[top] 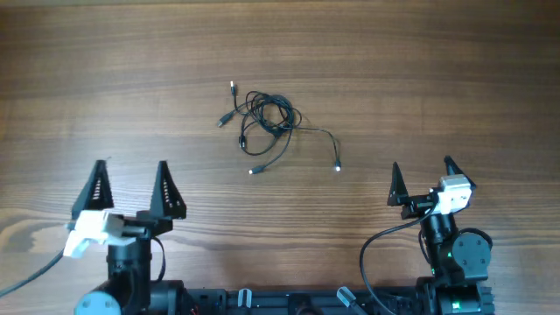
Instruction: Untangle cables
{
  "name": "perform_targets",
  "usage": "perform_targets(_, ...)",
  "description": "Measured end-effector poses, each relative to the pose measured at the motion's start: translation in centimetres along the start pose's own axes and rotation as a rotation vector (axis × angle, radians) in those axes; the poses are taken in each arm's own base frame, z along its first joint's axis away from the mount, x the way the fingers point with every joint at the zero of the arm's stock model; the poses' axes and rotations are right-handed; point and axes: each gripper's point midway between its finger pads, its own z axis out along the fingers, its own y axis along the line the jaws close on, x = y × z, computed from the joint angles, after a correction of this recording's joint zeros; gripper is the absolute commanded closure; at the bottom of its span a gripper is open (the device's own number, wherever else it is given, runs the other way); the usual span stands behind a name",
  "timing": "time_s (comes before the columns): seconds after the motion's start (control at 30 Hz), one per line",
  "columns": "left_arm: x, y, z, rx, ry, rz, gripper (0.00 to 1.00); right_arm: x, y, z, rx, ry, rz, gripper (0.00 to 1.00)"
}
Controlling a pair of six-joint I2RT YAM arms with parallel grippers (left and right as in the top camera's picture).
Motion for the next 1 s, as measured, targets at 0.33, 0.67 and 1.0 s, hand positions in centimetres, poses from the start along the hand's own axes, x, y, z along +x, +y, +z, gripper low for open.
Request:
perform_targets(0.33,6.4,1.5,0.9,-0.050,0.215,-0.001,0.00,0.0,0.0,0.0,0.000,0.000,0.000,0.00)
perform_targets(0.67,13.1,2.5,1.0,-0.028,0.260,-0.005,0.00,0.0,0.0,0.0,0.000,0.000,0.000,0.00)
perform_targets(1.0,17.5,3.2,0.0,-0.036,0.366,-0.011,0.00,0.0,0.0,0.0,0.000,0.000,0.000,0.00)
